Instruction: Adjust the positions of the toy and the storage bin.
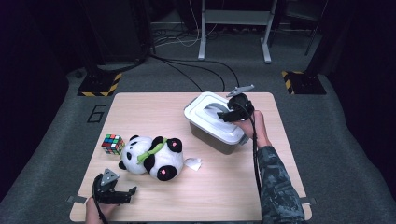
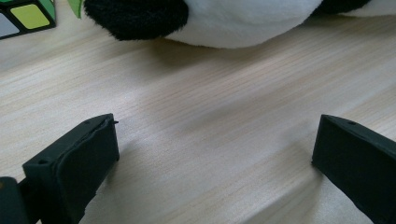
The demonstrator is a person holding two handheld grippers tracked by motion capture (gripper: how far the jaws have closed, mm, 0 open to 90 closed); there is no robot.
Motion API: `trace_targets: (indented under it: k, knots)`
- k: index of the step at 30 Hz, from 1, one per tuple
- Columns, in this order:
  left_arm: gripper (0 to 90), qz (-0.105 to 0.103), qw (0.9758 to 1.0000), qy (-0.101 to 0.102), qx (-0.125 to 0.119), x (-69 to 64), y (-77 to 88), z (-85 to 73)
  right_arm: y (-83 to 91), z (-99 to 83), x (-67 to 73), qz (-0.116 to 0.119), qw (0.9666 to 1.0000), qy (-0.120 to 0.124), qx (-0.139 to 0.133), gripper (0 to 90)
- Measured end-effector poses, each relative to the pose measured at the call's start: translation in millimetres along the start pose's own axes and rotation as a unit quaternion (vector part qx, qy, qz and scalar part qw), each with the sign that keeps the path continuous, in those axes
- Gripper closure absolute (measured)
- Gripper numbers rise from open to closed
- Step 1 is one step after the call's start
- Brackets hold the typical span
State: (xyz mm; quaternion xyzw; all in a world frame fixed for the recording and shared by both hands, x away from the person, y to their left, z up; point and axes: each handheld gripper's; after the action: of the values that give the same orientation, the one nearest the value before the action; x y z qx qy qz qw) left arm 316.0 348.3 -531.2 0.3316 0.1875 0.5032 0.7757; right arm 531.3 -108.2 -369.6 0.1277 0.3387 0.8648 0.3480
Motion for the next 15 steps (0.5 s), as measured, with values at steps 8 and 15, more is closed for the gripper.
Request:
trace_targets:
  k: [8,15]
  knots:
    - [0.1,0.0,1.0,0.0,-0.001,0.0,-0.1,-0.1,-12.2,12.8,-2.4,0.008,0.9999,0.0,0.012,53.4]
    - [0.4,0.003,1.0,0.003,-0.007,-0.4,-1.0,-0.6,-13.5,13.6,-4.0,0.002,0.9998,-0.015,0.014,64.7]
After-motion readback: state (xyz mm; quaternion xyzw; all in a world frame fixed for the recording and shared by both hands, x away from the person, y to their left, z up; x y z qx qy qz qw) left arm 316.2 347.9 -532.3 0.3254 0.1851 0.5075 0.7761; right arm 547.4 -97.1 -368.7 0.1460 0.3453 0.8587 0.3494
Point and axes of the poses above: each handheld gripper's, and its own axes: y roughly backward along the jaws, z roughly out of its top, x roughly to its left, and after that the axes turned 4 degrees about z, right-handed
